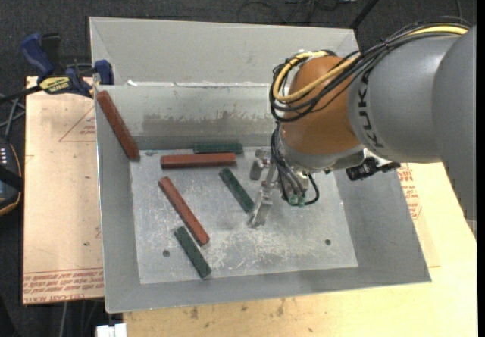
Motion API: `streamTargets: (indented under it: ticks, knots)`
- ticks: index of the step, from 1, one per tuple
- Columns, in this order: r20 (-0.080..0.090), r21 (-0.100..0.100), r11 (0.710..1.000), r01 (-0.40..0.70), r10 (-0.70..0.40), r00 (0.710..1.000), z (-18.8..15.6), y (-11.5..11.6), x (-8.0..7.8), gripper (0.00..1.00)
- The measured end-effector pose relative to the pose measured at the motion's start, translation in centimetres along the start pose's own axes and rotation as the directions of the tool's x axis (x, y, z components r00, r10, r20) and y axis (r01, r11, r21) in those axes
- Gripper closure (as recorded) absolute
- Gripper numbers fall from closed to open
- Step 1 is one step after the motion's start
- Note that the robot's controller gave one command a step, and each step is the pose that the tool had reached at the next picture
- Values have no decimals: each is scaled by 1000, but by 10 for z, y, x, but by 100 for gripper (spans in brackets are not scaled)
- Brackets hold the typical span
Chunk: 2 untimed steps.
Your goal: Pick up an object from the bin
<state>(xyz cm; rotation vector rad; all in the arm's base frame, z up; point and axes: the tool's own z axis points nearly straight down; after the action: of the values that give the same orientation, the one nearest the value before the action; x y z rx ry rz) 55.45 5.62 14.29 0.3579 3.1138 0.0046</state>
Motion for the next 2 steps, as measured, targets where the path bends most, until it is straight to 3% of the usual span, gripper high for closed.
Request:
streamTargets:
  ticks: [1,2]
  knots:
    - [-10,3,998,55,-55,998,22,-6,-19,0]
    - [-2,2,994,112,-112,994,23,-8,-27,0]
